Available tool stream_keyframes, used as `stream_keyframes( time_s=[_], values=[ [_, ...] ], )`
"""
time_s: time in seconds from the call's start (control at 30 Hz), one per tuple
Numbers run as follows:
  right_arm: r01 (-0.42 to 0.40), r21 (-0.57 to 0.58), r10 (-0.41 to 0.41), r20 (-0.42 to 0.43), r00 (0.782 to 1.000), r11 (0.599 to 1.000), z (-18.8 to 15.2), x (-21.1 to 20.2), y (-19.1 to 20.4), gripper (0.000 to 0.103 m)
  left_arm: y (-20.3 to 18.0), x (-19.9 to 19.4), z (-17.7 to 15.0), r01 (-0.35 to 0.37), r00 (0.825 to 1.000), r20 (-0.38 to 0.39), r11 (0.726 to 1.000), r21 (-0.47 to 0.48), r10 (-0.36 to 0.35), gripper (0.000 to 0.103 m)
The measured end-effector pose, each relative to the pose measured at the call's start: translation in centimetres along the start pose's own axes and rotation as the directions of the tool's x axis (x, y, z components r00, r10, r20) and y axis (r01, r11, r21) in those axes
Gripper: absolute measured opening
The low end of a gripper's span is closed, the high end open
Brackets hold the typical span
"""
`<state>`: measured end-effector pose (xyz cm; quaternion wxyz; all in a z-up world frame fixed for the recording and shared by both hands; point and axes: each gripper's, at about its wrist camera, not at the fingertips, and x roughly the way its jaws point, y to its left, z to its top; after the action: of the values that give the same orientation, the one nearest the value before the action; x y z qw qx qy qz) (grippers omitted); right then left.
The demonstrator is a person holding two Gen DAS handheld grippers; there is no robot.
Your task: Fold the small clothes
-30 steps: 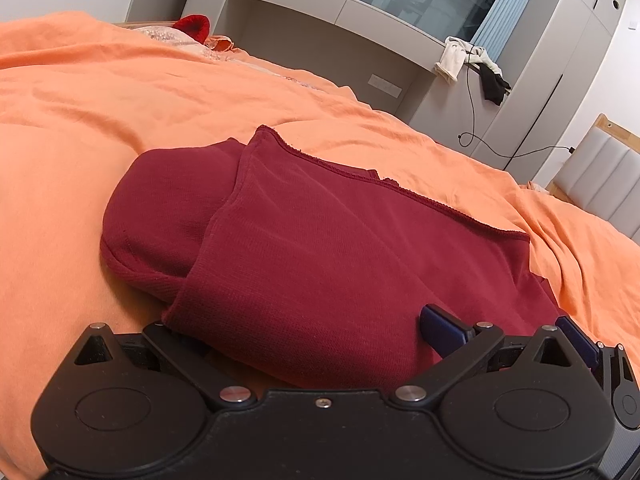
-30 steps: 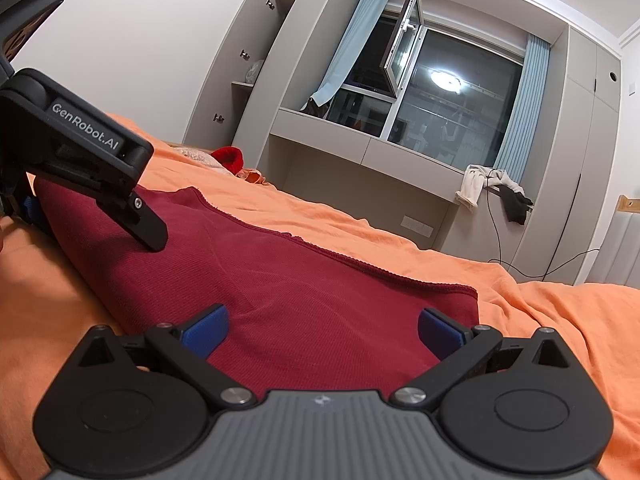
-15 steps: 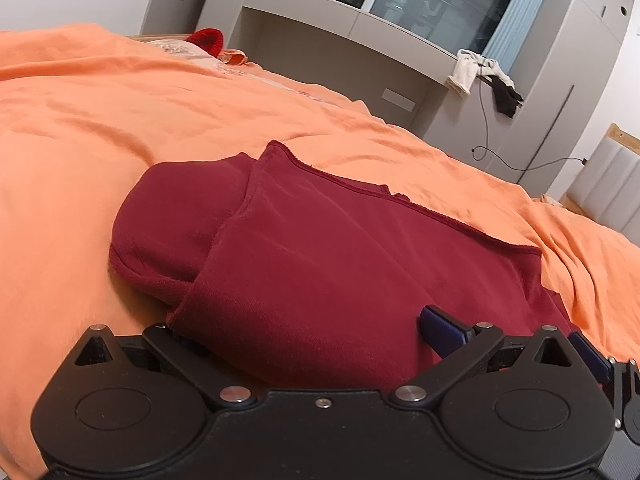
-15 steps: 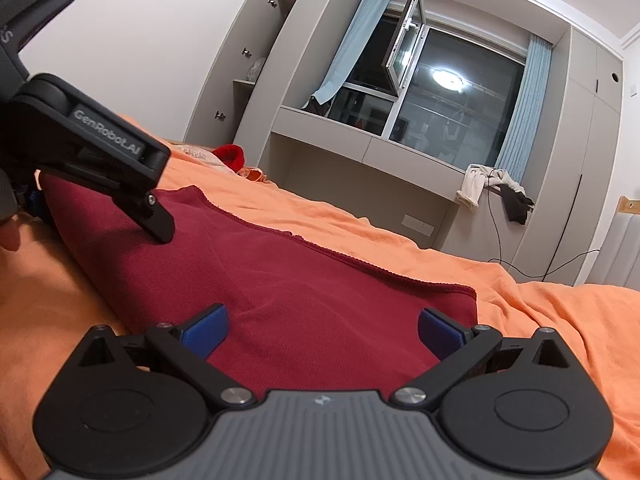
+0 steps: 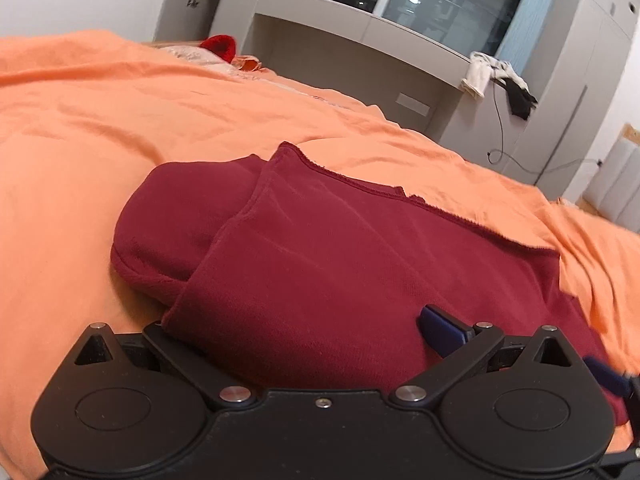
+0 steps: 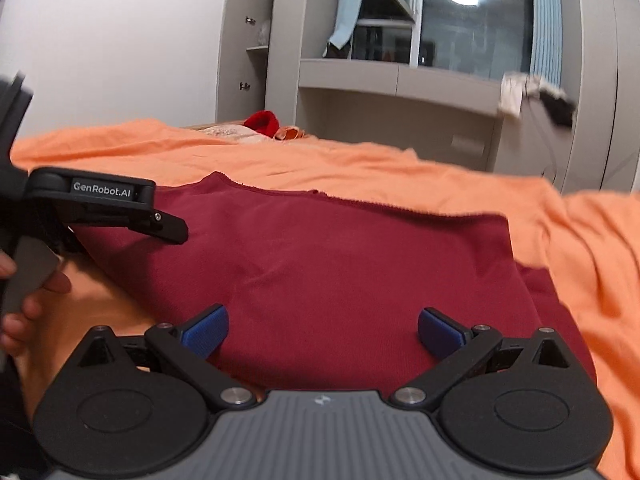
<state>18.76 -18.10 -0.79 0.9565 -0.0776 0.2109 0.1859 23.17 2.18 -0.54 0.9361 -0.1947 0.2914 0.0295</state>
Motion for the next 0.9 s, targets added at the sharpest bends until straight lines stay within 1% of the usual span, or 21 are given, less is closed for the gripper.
stream_keyframes(
  time_s=[0.07, 0.13, 0.2, 0.23, 0.27, 0.3, 0.37, 0.4, 0.43, 0.47, 0.53, 0.63, 0.7, 0.8, 0.9],
  values=[
    [-0.011, 0.028, 0.011, -0.008, 1.0, 1.0, 0.2, -0.7, -1.2, 0.103, 0.2, -0.2, 0.1, -0.008, 1.0, 0.008, 0.999, -0.038, 0.008, 0.098],
    [-0.005, 0.062, 0.005, 0.004, 1.0, 0.998, 0.2, -1.8, -2.5, 0.103, 0.2, -0.3, 0.1, -0.027, 0.999, 0.017, 0.998, -0.058, 0.028, 0.094],
    [0.004, 0.107, -0.007, 0.022, 1.0, 0.994, 0.4, -3.0, -4.2, 0.103, -0.1, -0.3, 0.1, -0.055, 0.998, 0.029, 0.997, -0.061, 0.057, 0.088],
    [0.007, 0.13, -0.011, 0.03, 1.0, 0.991, 0.4, -3.6, -5.0, 0.103, -0.3, -0.4, 0.0, -0.07, 0.997, 0.037, 0.996, -0.056, 0.072, 0.083],
    [0.009, 0.156, -0.015, 0.038, 0.999, 0.988, 0.5, -4.2, -5.9, 0.103, -0.6, -0.4, 0.0, -0.081, 0.995, 0.047, 0.995, -0.05, 0.083, 0.075],
    [0.011, 0.186, -0.021, 0.049, 0.999, 0.982, 0.5, -4.9, -6.9, 0.103, -0.8, -0.5, 0.0, -0.09, 0.994, 0.057, 0.995, -0.043, 0.092, 0.07],
    [0.015, 0.231, -0.032, 0.071, 0.997, 0.973, 0.7, -6.0, -8.4, 0.103, -1.3, -0.4, 0.3, -0.114, 0.991, 0.074, 0.993, -0.028, 0.115, 0.043],
    [0.017, 0.246, -0.039, 0.083, 0.996, 0.969, 0.6, -6.6, -9.0, 0.103, -1.6, -0.3, 0.5, -0.126, 0.989, 0.08, 0.992, -0.023, 0.128, 0.038],
    [0.023, 0.26, -0.05, 0.097, 0.994, 0.965, 0.8, -7.1, -9.7, 0.103, -1.8, -0.4, 0.8, -0.132, 0.987, 0.088, 0.991, -0.019, 0.133, 0.031],
    [0.031, 0.268, -0.061, 0.105, 0.993, 0.963, 0.9, -7.5, -10.1, 0.103, -2.0, -0.4, 1.1, -0.132, 0.987, 0.093, 0.991, -0.014, 0.133, 0.028],
    [0.061, 0.289, -0.1, 0.123, 0.987, 0.955, 1.4, -8.2, -11.1, 0.103, -2.9, -0.6, 1.8, -0.132, 0.985, 0.111, 0.991, 0.014, 0.129, 0.024],
    [0.089, 0.348, -0.153, 0.16, 0.975, 0.933, 1.9, -9.4, -13.4, 0.103, -5.4, -1.3, 2.9, -0.13, 0.98, 0.168, 0.984, 0.121, 0.109, 0.022],
    [0.098, 0.395, -0.179, 0.175, 0.968, 0.914, 2.0, -9.9, -14.8, 0.103, -7.6, -2.0, 3.6, -0.115, 0.975, 0.209, 0.972, 0.206, 0.071, 0.021],
    [0.122, 0.453, -0.225, 0.181, 0.957, 0.883, 1.9, -10.3, -17.0, 0.103, -11.6, -3.1, 4.2, -0.086, 0.967, 0.253, 0.936, 0.341, -0.003, 0.019],
    [0.15, 0.505, -0.27, 0.172, 0.947, 0.85, 1.5, -10.6, -19.3, 0.103, -15.6, -4.1, 3.7, -0.031, 0.96, 0.261, 0.889, 0.457, -0.101, 0.017]
  ],
)
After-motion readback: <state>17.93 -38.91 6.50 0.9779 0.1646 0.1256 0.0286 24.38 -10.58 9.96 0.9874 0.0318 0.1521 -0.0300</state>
